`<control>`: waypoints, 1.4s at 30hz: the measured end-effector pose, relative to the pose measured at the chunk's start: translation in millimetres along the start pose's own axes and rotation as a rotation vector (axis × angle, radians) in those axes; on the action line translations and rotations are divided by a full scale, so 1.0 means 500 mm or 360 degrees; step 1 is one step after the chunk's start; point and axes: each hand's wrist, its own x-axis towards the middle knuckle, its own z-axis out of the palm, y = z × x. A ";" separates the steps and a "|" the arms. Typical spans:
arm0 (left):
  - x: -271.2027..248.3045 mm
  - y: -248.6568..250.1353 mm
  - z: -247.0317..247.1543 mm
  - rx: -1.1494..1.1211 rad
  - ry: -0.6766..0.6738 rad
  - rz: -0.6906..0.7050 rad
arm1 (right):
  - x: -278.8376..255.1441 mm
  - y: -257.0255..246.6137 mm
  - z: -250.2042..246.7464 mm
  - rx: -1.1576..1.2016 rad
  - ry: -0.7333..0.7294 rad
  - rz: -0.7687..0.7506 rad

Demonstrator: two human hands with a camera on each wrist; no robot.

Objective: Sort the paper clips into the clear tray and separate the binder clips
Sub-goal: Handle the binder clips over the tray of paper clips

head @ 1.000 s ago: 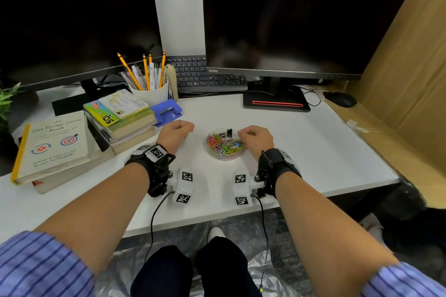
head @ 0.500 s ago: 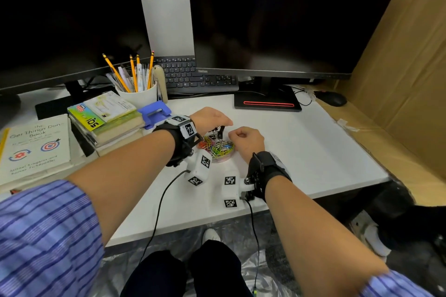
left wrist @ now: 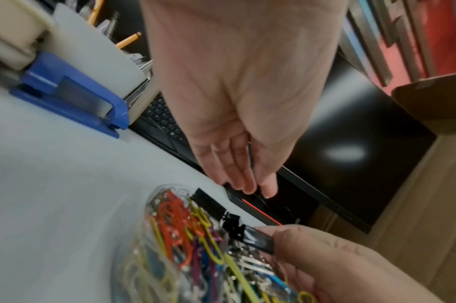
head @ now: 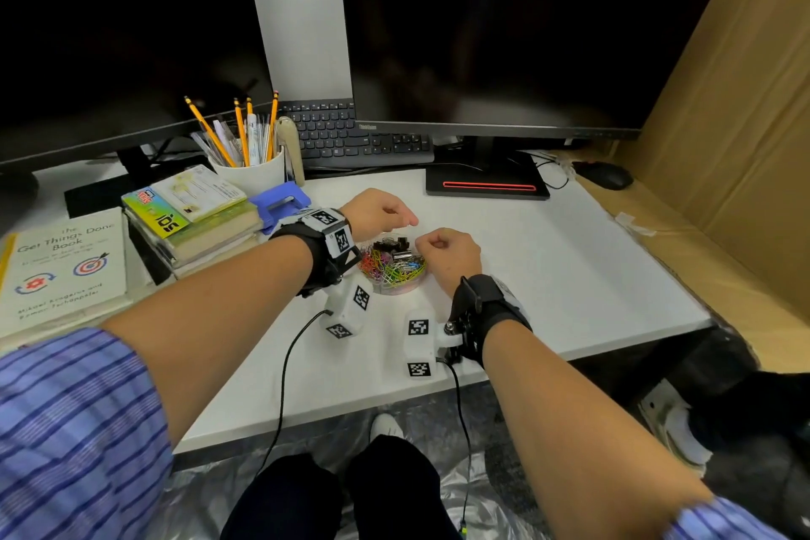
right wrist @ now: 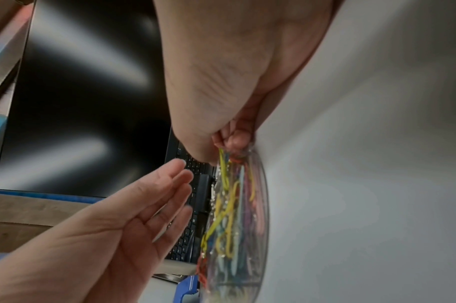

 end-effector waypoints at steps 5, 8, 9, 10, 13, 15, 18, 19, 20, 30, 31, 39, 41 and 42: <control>-0.007 0.005 -0.014 0.0427 -0.0173 -0.0092 | 0.003 0.000 0.002 -0.0005 -0.0005 0.0001; -0.014 0.008 -0.014 0.0615 -0.0379 -0.0146 | 0.002 0.000 0.003 0.0086 -0.0032 0.0021; -0.015 0.008 -0.014 0.0633 -0.0393 -0.0141 | 0.002 -0.001 0.002 0.0135 -0.0063 0.0030; -0.015 0.006 -0.013 0.0646 -0.0391 -0.0133 | 0.001 -0.002 0.001 0.0169 -0.0103 0.0032; -0.015 -0.002 -0.011 0.0694 -0.0323 -0.0097 | 0.002 0.000 -0.001 0.0184 -0.0203 0.0001; -0.016 -0.008 -0.011 0.0647 -0.0244 -0.0082 | 0.002 0.004 0.000 0.0139 -0.0225 -0.0031; -0.018 -0.014 -0.013 0.0592 -0.0186 -0.0048 | 0.000 0.004 0.000 0.0165 -0.0178 -0.0057; -0.019 -0.016 -0.013 0.0585 -0.0171 -0.0042 | -0.001 0.003 -0.001 0.0183 -0.0167 -0.0058; -0.020 -0.017 -0.013 0.0569 -0.0144 -0.0039 | -0.001 0.003 -0.002 0.0194 -0.0173 -0.0061; -0.020 -0.014 0.002 0.0485 0.0167 0.0048 | -0.001 0.006 0.001 0.0153 -0.0193 -0.0145; -0.020 -0.014 0.000 0.0475 0.0224 0.0072 | -0.002 0.006 0.000 0.0169 -0.0172 -0.0162; -0.029 -0.011 -0.006 0.0435 0.0148 0.0256 | 0.002 0.013 0.004 0.0135 -0.0171 -0.0235; -0.030 -0.011 -0.004 0.0401 0.0210 0.0235 | 0.005 0.016 0.005 0.0142 -0.0143 -0.0211; -0.031 -0.012 -0.004 0.0372 0.0265 0.0203 | 0.007 0.018 0.005 0.0152 -0.0125 -0.0197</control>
